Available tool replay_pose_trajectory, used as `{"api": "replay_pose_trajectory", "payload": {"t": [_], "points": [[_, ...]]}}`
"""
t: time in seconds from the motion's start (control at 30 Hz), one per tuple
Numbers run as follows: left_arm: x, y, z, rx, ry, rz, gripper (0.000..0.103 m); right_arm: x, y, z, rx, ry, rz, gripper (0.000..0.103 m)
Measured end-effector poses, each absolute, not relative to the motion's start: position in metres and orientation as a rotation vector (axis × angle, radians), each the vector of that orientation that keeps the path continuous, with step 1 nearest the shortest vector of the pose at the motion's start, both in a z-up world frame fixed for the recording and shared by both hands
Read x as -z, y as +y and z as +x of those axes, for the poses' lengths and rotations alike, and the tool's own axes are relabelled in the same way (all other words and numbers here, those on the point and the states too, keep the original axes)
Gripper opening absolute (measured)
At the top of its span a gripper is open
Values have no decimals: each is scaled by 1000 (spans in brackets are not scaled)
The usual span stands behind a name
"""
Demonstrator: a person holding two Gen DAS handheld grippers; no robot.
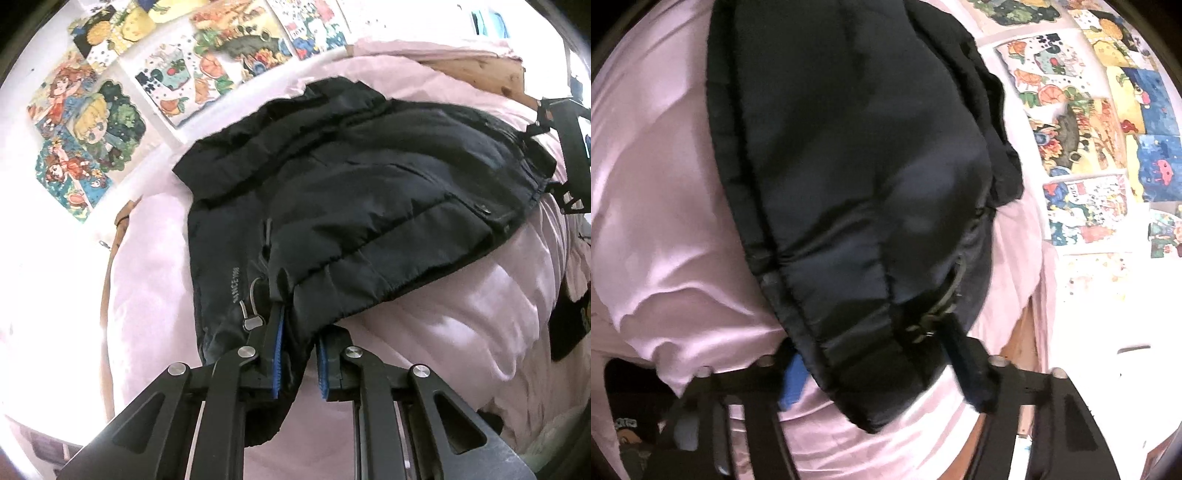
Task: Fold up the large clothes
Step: 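Lift the hem with both grippers and fold it toward the collar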
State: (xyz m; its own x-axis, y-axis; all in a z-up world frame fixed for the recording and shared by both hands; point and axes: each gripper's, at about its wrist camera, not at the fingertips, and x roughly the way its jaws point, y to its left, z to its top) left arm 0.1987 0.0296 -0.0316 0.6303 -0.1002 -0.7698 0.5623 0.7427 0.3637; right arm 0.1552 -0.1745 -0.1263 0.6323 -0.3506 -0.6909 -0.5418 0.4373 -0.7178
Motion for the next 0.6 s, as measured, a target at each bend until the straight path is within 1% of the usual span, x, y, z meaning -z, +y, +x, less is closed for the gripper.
{"api": "replay_pose_trajectory", "payload": {"t": [0.07, 0.2, 0.27, 0.3, 0.33, 0.4, 0.47, 0.6], "points": [[28, 29, 197, 402, 794, 620, 13, 116, -177, 158, -137, 914, -1133, 42], [21, 36, 202, 391, 785, 586, 13, 87, -182, 163, -127, 869, -1056, 32], [17, 36, 202, 385, 777, 578, 13, 66, -187, 167, -120, 845, -981, 22], [16, 38, 203, 383, 772, 580, 13, 55, -189, 169, -114, 826, -942, 20], [15, 38, 203, 380, 770, 579, 13, 43, -191, 171, -108, 802, -901, 14], [15, 41, 204, 375, 780, 569, 13, 24, -194, 175, -102, 770, -821, 12], [17, 45, 209, 377, 822, 557, 17, 7, -202, 183, -100, 755, -722, 12], [20, 57, 213, 405, 883, 521, 18, -18, -213, 196, -114, 755, -550, 12]]}}
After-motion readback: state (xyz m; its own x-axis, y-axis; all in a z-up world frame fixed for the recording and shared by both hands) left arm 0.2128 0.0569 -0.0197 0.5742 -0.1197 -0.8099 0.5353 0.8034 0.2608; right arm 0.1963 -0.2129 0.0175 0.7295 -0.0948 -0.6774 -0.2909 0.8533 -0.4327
